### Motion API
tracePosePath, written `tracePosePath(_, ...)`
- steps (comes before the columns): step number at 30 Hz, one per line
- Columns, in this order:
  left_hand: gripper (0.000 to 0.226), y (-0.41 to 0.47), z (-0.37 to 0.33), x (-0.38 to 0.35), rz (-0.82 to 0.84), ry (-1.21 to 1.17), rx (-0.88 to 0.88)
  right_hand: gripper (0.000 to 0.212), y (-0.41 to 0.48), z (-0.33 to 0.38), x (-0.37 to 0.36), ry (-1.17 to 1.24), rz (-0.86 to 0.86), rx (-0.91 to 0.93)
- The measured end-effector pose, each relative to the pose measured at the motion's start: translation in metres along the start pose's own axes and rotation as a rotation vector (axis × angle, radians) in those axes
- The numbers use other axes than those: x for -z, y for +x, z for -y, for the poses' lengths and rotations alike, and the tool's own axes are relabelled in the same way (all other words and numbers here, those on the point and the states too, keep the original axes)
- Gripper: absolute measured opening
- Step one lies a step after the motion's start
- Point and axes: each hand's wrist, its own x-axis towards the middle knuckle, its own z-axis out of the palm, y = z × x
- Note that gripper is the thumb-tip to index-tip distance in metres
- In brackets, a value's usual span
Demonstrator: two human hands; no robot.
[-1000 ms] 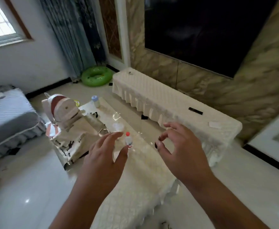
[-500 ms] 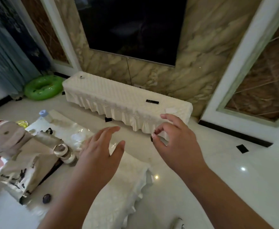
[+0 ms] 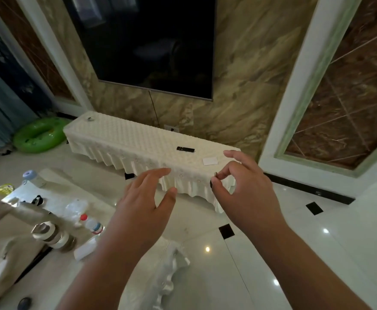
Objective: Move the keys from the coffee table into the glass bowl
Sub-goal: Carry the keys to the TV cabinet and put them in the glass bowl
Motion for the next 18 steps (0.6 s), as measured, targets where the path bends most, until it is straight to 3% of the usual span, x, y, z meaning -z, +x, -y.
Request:
tracePosePath(9, 0.043, 0.041, -0.030, -0.037, 0.068, 0.020, -0.045, 0.019, 0.023, -0.044, 0.020, -0.025, -0.046, -0.042)
tracePosePath(18, 0.046, 0.116, -0.016, -0.071, 0.117, -0.019, -0.095, 0.019, 0.073, -0.077, 0.010, -0.105, -0.043, -0.113)
